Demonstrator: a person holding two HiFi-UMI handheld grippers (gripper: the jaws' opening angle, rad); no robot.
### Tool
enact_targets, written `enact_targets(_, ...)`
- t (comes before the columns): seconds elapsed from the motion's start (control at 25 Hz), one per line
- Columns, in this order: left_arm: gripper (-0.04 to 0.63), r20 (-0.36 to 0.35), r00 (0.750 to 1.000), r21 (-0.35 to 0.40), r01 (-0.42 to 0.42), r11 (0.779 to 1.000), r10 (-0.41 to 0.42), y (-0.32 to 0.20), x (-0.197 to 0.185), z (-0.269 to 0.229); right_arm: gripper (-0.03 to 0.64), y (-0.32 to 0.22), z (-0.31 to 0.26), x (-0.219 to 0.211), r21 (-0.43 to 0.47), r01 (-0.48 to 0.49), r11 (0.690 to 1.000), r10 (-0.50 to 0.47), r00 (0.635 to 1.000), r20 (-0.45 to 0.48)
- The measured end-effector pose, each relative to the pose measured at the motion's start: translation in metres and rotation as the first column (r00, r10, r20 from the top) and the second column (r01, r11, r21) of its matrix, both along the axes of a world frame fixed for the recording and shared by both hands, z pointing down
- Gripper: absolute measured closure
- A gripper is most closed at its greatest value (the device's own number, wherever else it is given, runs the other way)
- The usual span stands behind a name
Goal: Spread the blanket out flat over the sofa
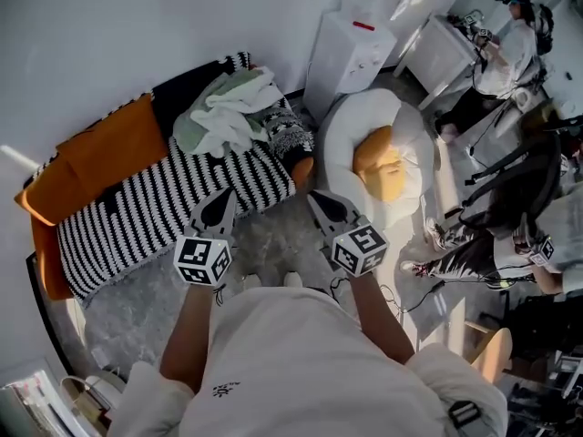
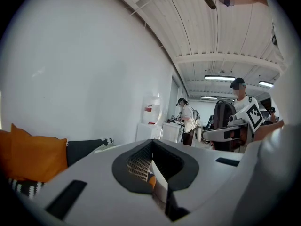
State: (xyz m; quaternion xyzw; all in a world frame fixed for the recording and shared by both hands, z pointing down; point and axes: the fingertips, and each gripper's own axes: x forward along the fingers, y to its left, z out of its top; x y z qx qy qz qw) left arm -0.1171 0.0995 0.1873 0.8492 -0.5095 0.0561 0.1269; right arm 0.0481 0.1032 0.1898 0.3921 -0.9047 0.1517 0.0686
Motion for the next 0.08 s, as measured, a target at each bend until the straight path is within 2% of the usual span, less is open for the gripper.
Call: enact_targets(0.08, 0.577, 0.004, 1.0, -0.004, 0.005, 1.0, -0.005, -0.0011, 0.0039, 0.0008, 0.592, -0.002, 0.0, 0.0047, 0.0, 0.009, 1.0, -0.009, 1.0, -0.004)
